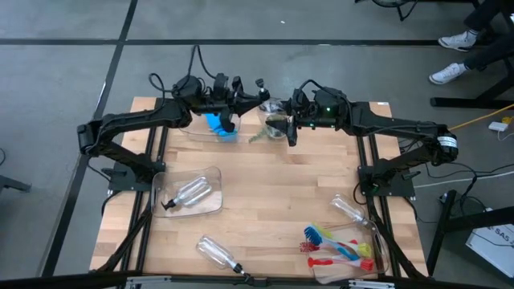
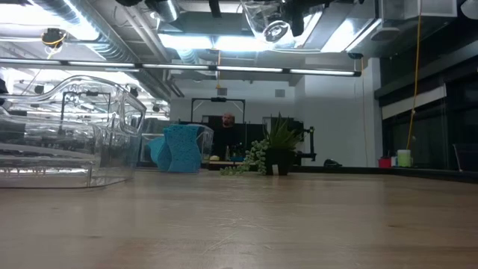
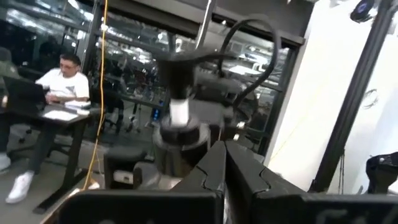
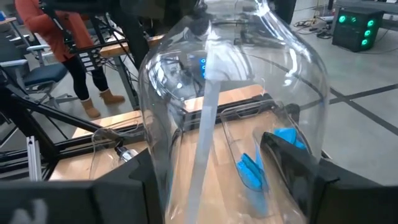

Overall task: Pick & Place Kitchen Sink Supplies
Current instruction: Put the transparent soap dispenser into the middle transparent bin

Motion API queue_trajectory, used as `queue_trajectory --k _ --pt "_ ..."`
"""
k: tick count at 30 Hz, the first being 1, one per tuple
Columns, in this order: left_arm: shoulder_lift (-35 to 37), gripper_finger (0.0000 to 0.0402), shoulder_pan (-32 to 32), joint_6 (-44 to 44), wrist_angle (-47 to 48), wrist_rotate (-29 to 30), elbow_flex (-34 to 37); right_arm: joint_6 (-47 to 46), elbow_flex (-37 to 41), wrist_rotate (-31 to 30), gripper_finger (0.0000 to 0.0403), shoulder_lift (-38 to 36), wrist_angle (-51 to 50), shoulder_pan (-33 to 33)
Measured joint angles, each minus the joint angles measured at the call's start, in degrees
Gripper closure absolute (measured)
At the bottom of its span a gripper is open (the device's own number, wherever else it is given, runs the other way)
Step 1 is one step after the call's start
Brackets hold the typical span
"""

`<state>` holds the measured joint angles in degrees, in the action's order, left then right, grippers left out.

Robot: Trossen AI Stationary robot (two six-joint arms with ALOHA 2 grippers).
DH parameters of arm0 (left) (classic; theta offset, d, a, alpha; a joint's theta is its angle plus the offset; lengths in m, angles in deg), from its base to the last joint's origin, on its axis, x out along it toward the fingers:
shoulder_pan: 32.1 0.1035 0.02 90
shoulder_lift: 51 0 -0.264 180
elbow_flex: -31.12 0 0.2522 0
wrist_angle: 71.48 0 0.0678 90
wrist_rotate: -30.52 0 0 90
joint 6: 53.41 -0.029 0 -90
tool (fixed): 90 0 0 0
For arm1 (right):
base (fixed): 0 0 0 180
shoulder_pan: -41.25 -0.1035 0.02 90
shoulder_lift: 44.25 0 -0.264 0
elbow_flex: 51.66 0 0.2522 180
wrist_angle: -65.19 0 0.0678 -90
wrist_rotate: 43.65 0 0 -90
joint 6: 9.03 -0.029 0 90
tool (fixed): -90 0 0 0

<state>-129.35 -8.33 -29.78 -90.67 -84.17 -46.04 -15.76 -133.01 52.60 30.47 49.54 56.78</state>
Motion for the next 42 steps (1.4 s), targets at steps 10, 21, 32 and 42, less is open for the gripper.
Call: queue_trajectory --k 10,21,32,42 --pt "0.3 0.0400 0.0 -0.4 2.0 0.0 0.0 0.0 0.0 0.0 0.0187 0.0 0.8 0.0" --pt "0.7 0.0400 0.0 -1.4 3.6 1.5 0.0 1.0 0.0 -0.2 0.0187 0.0 0.7 -0.3" --pt "3.6 0.0401 0.0 -2.6 4.5 1.7 0.0 1.4 0.0 0.2 0.0187 0.0 0.6 -0.4" --pt "3.6 0.0400 0.0 -3.6 6.0 3.2 0.0 1.2 0.0 0.0 0.0187 0.0 0.8 -0.4"
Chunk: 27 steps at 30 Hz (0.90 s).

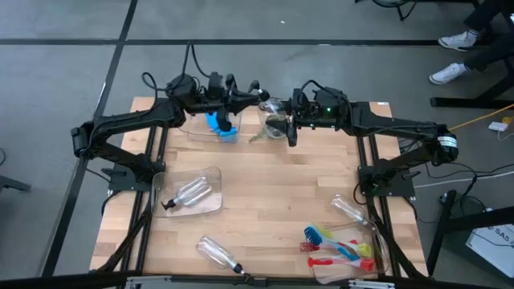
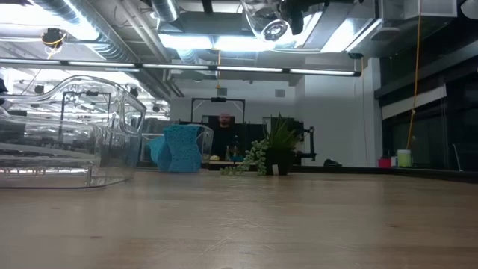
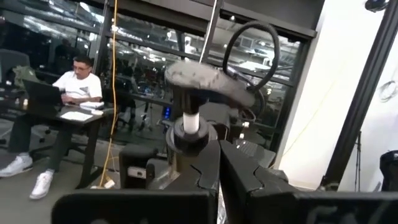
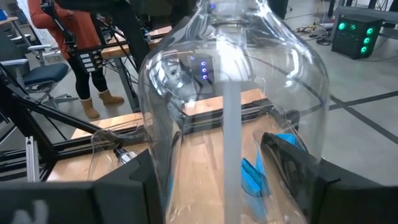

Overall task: Pick & Place Kitchen Sink Supplies
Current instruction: Put the transparent soap dispenser into the middle transparent bin

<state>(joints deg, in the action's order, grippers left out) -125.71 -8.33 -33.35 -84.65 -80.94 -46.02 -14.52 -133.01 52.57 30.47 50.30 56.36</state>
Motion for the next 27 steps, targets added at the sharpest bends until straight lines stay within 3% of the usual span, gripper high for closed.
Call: queue_trajectory --k 16,27 --pt "-0.1 0.0400 0.0 -1.2 0.2 3.3 0.0 -0.4 0.0 1.4 0.0187 0.0 1.2 0.0" --pt "0.0 0.0400 -0.5 -0.5 -0.8 2.5 0.0 -0.3 0.0 1.4 0.0187 0.0 1.2 0.0"
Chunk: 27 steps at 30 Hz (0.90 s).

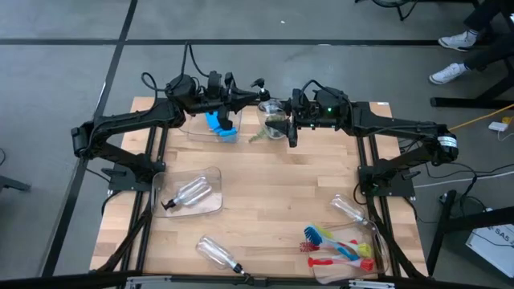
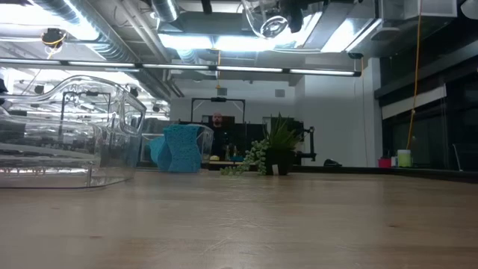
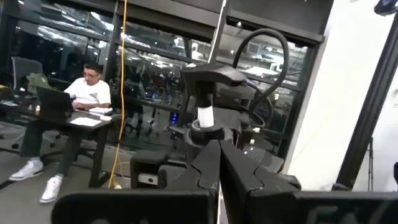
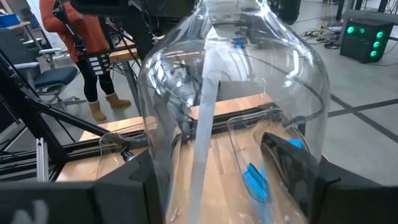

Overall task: Pick & Place Kitchen Sink Supplies
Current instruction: Put the transparent soap dispenser into the middle transparent bin

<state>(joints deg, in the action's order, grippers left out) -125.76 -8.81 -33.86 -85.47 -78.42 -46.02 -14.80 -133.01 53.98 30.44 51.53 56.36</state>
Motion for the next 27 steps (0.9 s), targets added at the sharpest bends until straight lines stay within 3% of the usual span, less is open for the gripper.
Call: queue_trajectory --k 7,27 --pt "-0.1 0.0400 0.4 -0.2 6.3 5.3 0.0 0.0 0.0 0.1 0.0187 0.0 0.7 0.0" --pt "-0.5 0.0399 -2.4 0.2 1.9 4.3 0.0 0.4 0.0 1.2 0.0187 0.0 0.9 0.0"
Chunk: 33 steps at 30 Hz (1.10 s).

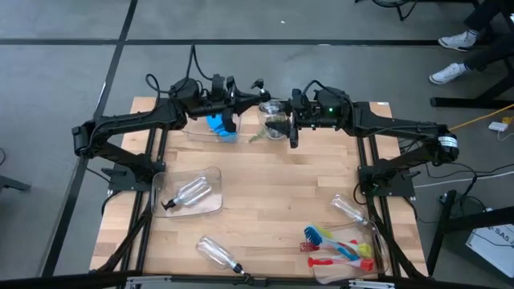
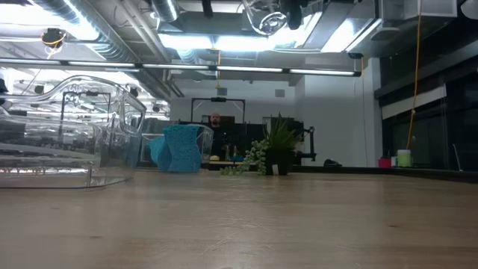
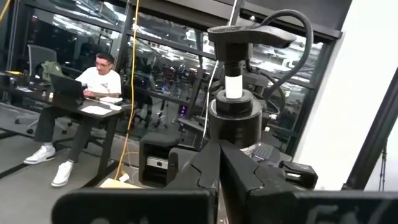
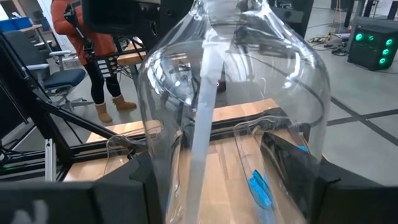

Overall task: Pick & Place Kitchen Sink Supplies
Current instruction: Put the transparent soap dispenser into the middle transparent bin

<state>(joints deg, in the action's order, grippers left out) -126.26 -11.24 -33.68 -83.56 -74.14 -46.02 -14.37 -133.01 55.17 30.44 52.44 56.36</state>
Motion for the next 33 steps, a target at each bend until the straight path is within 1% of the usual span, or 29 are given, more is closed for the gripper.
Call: queue_trajectory --k 4,10,14,16,18,20,26,33 --pt "0.1 0.0400 -0.7 -0.1 -0.2 -0.5 0.0 -0.2 0.0 -1.1 0.0187 0.0 -0.1 0.0" --pt "0.3 0.0399 -2.2 -1.0 -0.2 -0.4 0.0 0.5 0.0 -3.3 0.0187 0.1 -2.9 0.4" --pt "0.4 0.0400 -2.6 -1.0 -1.0 -0.3 0.0 0.4 0.0 -3.6 0.0187 0.2 -3.1 0.8" --pt "0.4 0.0399 -2.9 -1.0 -1.8 -0.4 0.0 -0.2 0.0 -5.4 0.0187 0.2 -3.1 1.0" --pt "0.4 0.0400 -3.2 -1.4 -1.7 -0.3 0.0 -0.3 0.0 -6.0 0.0187 0.2 -3.3 1.3" --pt "0.8 0.0401 -3.2 -2.3 -0.1 0.9 0.0 -0.4 0.0 -4.6 0.0187 0.2 -3.2 1.3" --pt "4.1 0.0401 -3.1 -6.1 9.3 9.4 0.0 -1.8 0.0 -0.4 0.0187 0.2 -1.8 1.2" --pt "5.0 0.0401 -2.8 -6.1 9.4 9.7 0.0 -1.9 0.0 1.1 0.0187 0.2 -0.6 1.3"
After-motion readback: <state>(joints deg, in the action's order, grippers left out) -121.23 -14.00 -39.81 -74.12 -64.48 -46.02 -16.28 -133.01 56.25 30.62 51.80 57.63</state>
